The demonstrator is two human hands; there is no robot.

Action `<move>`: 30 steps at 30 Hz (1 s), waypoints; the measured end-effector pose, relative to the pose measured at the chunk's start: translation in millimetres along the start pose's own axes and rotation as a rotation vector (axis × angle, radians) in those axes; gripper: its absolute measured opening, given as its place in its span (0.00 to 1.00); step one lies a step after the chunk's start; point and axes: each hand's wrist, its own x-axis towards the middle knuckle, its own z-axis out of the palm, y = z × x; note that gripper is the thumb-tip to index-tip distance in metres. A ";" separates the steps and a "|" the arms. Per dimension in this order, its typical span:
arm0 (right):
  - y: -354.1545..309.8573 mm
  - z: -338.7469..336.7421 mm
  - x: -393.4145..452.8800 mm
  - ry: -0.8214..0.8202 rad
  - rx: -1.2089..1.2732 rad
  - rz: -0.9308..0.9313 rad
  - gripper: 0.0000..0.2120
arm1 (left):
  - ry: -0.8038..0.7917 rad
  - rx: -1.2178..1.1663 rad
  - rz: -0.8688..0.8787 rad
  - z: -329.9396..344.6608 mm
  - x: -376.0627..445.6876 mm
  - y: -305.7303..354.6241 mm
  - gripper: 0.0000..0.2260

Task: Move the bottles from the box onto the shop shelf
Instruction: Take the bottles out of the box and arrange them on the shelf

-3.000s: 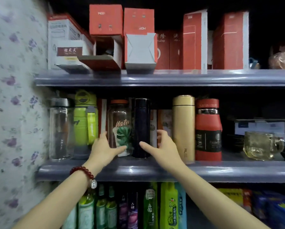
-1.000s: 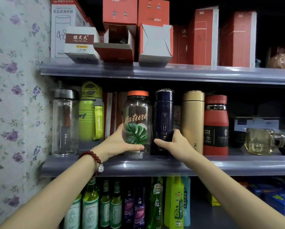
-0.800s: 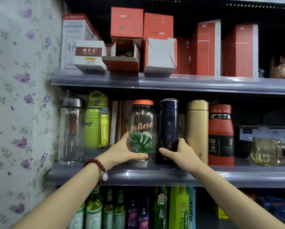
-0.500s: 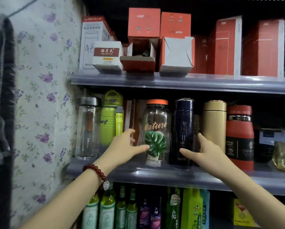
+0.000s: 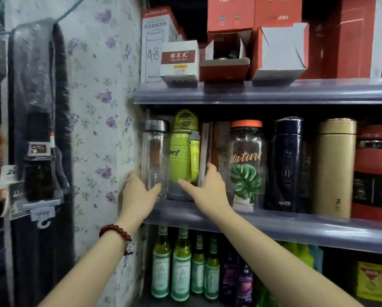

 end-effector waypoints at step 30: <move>11.5 4.9 30.3 -0.014 0.140 0.108 0.44 | -0.436 -0.239 0.128 -10.2 50.8 -28.2 0.45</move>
